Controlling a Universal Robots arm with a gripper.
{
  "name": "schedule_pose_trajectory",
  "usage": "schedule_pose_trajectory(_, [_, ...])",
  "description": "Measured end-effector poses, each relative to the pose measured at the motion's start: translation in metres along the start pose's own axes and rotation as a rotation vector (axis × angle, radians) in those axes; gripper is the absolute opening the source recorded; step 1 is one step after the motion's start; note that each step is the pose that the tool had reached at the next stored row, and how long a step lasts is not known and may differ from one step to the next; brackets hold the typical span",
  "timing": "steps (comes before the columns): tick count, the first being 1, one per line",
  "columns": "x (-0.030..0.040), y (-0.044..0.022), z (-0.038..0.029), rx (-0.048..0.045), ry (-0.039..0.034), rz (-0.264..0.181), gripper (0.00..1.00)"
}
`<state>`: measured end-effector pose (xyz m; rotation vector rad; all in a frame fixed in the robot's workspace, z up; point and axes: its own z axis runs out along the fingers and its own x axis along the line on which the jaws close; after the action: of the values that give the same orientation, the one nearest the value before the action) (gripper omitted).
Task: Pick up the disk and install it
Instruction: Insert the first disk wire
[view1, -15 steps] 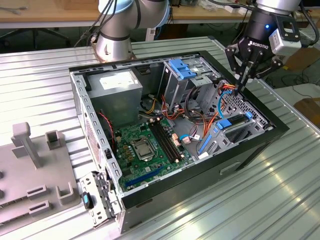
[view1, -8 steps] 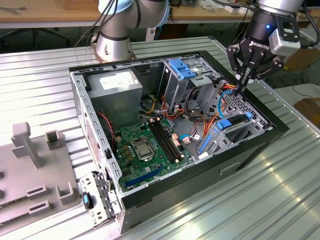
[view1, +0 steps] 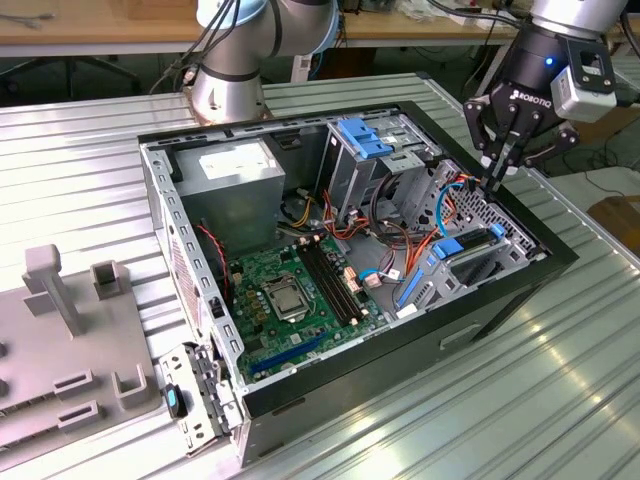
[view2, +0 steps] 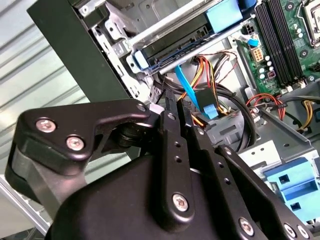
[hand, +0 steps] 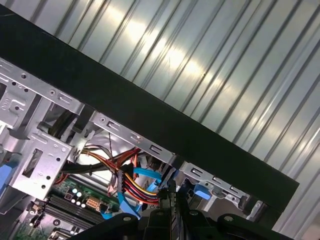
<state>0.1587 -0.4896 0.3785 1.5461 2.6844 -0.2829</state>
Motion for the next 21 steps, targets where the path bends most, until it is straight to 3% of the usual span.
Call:
schedule_pose_trajectory(6, [-0.0030,-0.0017,0.0012,0.0047,0.0058,0.039,0.16])
schedule_pose_trajectory(14, [-0.0171,-0.0080,0.0051,0.0085,0.0093,0.058,0.16])
schedule_pose_trajectory(21, [-0.0172,-0.0078,0.0082,0.0200,0.0232,0.155,0.16])
